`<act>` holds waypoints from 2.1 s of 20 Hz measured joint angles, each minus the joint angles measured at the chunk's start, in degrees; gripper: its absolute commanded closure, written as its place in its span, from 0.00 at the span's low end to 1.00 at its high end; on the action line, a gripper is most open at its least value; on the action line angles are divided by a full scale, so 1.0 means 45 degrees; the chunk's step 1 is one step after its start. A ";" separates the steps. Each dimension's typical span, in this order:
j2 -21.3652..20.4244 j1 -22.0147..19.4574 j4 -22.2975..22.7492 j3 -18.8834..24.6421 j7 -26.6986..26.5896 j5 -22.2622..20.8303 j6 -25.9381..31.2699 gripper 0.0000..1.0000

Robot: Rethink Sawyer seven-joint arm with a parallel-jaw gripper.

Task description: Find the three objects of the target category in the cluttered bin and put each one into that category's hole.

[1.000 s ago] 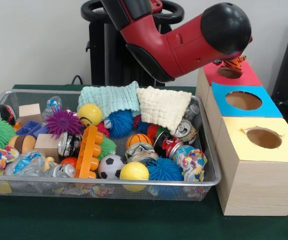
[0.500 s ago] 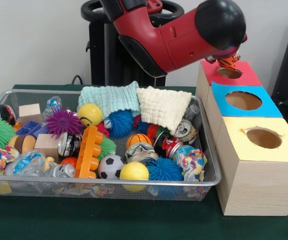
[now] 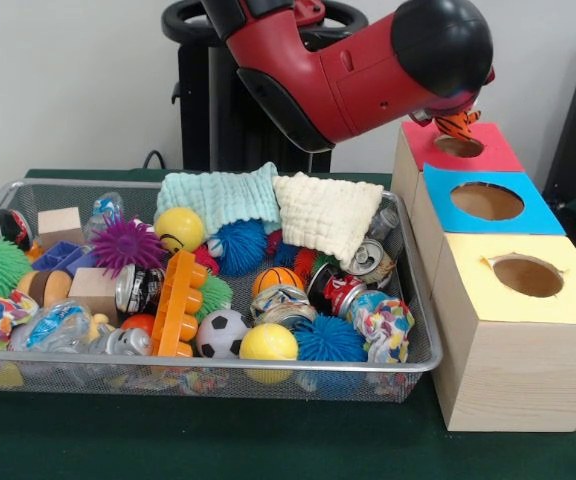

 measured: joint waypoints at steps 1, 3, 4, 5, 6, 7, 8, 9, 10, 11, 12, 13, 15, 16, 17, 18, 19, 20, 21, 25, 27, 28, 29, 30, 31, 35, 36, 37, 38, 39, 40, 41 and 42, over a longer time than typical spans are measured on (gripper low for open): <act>0.0000 0.0000 0.0000 0.0002 0.0000 0.0024 0.0000 1.00; 0.0000 0.0000 0.0002 0.0002 0.0000 0.0058 0.0000 1.00; 0.0000 -0.0001 0.0006 0.0002 0.0000 0.0076 0.0003 1.00; 0.0000 0.0000 0.0007 0.0002 0.0000 0.0107 0.0000 1.00; 0.0000 0.0000 0.0013 0.0002 0.0000 0.0157 0.0000 1.00; 0.0000 0.0000 0.0013 0.0002 0.0000 0.0173 0.0000 1.00; 0.0000 0.0000 0.0013 0.0000 0.0000 0.0196 0.0000 1.00; 0.0000 0.0000 0.0013 0.0002 0.0000 0.0209 0.0000 1.00; 0.0000 0.0000 0.0015 0.0002 0.0000 0.0238 0.0000 1.00; 0.0000 0.0000 0.0015 0.0002 0.0000 0.0256 0.0000 1.00; 0.0001 0.0000 0.0015 0.0002 0.0000 0.0273 0.0000 1.00; 0.0001 0.0000 0.0015 0.0002 0.0000 0.0290 0.0000 1.00; 0.0005 0.0000 0.0015 0.0002 0.0000 0.0298 0.0000 1.00; 0.0004 0.0000 0.0015 0.0002 0.0000 0.0298 0.0000 1.00; 0.0008 0.0000 0.0013 0.0002 0.0000 0.0301 0.0000 1.00; 0.0017 0.0000 0.0015 0.0000 0.0000 0.0298 0.0000 1.00; 0.0041 0.0000 0.0013 0.0002 0.0000 0.0301 0.0000 1.00; 0.0058 0.0000 0.0015 0.0002 0.0000 0.0298 0.0000 1.00; 0.0080 0.0000 0.0013 0.0002 0.0000 0.0301 0.0000 1.00; 0.0169 0.0000 0.0013 0.0002 0.0000 0.0298 -0.0063 1.00; 0.0211 0.0000 0.0013 0.0002 0.0000 0.0298 -0.0198 1.00; 0.0227 0.0000 0.0015 0.0000 0.0000 0.0298 -0.0288 1.00; 0.0233 0.0000 0.0015 0.0000 0.0000 0.0298 -0.0357 1.00; 0.0237 0.0000 0.0013 0.0002 0.0000 0.0301 -0.0447 1.00; 0.0238 0.0000 0.0015 0.0000 0.0000 0.0298 -0.0500 1.00; 0.0237 0.0000 0.0013 0.0000 0.0000 0.0301 -0.0772 1.00; 0.0237 0.0000 0.0013 0.0000 0.0000 0.0301 -0.0812 1.00; 0.0237 0.0000 0.0013 0.0000 0.0000 0.0301 -0.0852 1.00; 0.0237 0.0000 0.0013 0.0000 0.0000 0.0301 -0.0860 1.00; 0.0237 0.0000 0.0013 0.0000 0.0000 0.0301 -0.0860 1.00; 0.0237 0.0000 0.0013 0.0000 0.0000 0.0301 -0.0860 1.00; 0.0237 0.0000 0.0013 0.0000 0.0000 0.0301 -0.0860 1.00; 0.0237 0.0000 0.0013 0.0000 0.0000 0.0301 -0.0860 0.00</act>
